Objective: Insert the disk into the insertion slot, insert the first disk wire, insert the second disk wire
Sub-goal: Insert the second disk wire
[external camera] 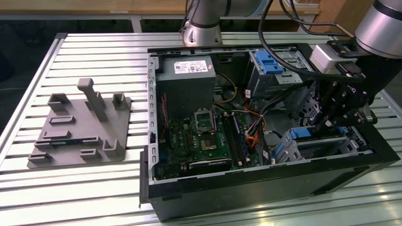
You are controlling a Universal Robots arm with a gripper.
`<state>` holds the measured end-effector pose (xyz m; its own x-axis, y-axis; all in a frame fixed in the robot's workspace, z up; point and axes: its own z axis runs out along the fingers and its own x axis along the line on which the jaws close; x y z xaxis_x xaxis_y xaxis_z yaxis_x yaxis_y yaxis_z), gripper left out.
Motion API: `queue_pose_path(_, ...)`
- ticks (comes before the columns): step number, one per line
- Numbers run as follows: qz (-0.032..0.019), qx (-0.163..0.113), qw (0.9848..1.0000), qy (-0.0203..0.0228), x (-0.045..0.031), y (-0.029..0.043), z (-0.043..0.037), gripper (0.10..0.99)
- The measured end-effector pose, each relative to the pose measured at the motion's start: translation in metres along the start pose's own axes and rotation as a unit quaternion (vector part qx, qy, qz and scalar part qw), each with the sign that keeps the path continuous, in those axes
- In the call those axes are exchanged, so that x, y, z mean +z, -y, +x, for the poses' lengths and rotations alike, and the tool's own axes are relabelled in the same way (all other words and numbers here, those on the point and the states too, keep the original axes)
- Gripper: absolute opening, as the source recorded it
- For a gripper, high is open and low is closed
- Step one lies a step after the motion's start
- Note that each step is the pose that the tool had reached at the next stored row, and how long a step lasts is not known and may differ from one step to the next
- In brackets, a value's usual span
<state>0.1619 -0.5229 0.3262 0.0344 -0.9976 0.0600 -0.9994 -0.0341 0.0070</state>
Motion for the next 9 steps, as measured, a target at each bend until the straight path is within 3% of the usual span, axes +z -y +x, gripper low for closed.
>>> queue_pose_path(9,0.0,0.0,1.0,0.0003,-0.0035,0.0,0.0002,0.2)
